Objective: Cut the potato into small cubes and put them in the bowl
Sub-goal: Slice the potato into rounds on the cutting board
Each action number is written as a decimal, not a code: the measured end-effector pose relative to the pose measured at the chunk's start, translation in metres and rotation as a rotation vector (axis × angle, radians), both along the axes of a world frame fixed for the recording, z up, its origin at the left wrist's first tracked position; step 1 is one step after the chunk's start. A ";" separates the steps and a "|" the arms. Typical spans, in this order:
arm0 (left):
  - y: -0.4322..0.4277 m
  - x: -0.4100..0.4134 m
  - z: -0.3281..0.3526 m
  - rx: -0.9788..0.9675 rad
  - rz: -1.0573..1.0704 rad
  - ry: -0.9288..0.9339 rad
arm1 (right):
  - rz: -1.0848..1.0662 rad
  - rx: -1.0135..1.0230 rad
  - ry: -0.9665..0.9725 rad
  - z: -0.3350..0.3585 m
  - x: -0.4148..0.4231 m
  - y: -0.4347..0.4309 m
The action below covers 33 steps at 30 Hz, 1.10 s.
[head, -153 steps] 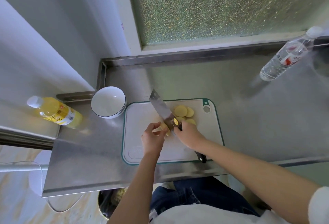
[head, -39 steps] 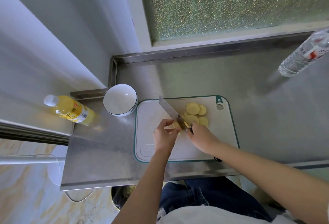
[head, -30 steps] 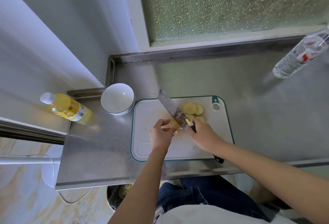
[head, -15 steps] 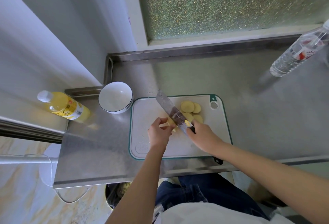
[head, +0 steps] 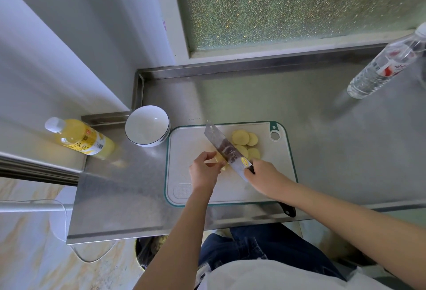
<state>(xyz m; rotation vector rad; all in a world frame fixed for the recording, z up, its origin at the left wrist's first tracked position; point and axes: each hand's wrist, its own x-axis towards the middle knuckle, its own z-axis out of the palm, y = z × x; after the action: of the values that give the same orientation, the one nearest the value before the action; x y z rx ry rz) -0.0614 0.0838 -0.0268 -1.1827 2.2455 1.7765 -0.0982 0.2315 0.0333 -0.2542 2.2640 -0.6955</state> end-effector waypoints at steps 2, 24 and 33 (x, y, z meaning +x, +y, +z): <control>0.001 0.000 0.001 -0.005 -0.003 0.001 | 0.002 0.013 -0.013 0.001 -0.002 -0.005; 0.001 0.000 0.008 -0.007 -0.013 -0.018 | -0.028 0.009 -0.098 0.012 -0.010 -0.030; 0.001 0.000 0.006 -0.009 -0.012 -0.016 | 0.027 0.078 -0.124 0.019 0.000 -0.006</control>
<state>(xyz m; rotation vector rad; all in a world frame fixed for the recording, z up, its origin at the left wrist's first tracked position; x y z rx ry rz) -0.0616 0.0851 -0.0210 -1.1780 2.2487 1.7482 -0.0979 0.2257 0.0523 -0.1985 2.1601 -0.5911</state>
